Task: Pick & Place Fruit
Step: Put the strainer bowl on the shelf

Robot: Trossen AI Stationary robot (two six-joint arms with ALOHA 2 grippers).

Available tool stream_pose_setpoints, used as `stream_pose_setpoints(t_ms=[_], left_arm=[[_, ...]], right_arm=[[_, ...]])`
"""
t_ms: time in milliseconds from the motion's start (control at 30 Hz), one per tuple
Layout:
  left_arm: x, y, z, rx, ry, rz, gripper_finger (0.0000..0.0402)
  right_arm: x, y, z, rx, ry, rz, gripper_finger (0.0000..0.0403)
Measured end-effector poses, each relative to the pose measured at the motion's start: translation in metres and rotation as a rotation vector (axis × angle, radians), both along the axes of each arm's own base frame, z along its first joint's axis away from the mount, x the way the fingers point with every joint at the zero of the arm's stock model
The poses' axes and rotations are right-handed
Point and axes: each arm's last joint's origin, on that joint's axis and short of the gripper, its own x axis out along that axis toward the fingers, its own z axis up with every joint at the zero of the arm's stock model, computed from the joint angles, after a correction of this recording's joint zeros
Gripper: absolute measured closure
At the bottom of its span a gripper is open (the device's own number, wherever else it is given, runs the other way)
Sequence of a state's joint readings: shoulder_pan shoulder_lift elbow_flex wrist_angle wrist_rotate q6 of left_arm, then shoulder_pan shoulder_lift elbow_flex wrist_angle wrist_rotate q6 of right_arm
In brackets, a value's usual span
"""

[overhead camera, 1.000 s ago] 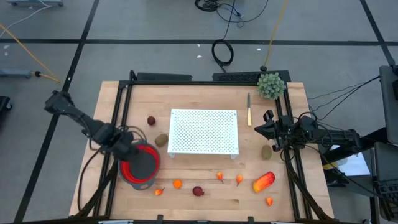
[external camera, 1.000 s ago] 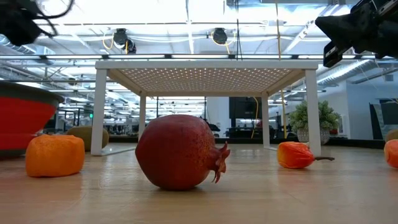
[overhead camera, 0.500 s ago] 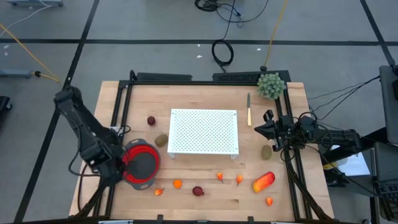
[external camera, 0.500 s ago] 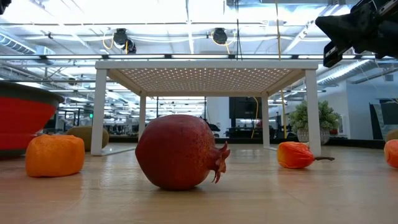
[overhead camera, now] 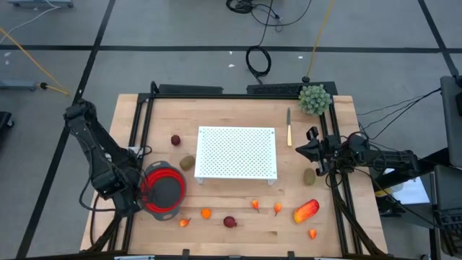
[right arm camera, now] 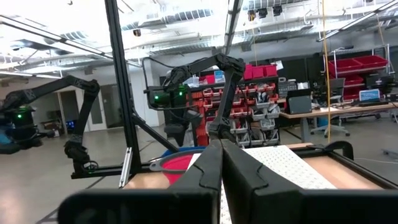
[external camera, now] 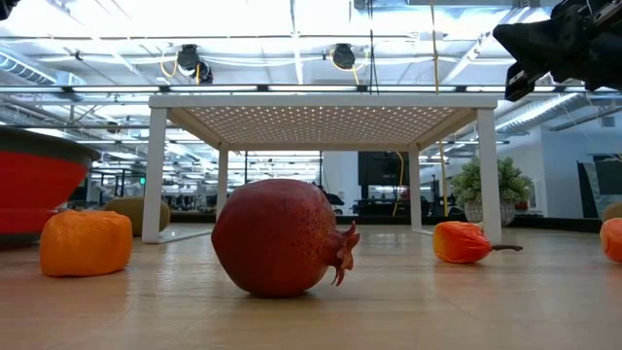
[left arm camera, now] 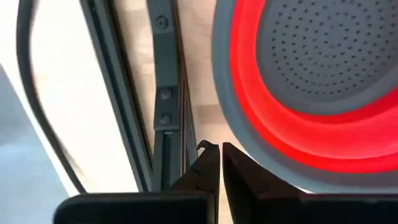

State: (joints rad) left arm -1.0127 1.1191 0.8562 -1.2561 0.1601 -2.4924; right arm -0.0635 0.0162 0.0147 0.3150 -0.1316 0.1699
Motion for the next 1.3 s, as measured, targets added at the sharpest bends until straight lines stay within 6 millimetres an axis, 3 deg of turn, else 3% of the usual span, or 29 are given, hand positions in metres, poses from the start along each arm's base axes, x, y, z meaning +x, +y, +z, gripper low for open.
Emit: stream_pose_setpoints(t_ms=[167,500,667,1300], left_arm=[[-0.004,0.002,0.0,0.044,0.007,-0.013,0.0331],[-0.006,0.003,0.0,0.084,-0.032,-0.03,0.0184],[-0.005,0.004,-0.001,0.109,-0.068,-0.027,0.0138],[-0.006,0.007,-0.044,0.09,-0.051,0.001,0.0124]], right_arm=[[0.0,0.0,0.001,-0.001,-0.009,0.0,0.0403],[0.0,0.0,0.001,-0.001,-0.01,0.0,0.0403],[0.0,0.0,0.001,-0.001,-0.01,0.0,0.0403],[0.0,0.0,0.001,0.0,-0.009,0.0,0.0403]])
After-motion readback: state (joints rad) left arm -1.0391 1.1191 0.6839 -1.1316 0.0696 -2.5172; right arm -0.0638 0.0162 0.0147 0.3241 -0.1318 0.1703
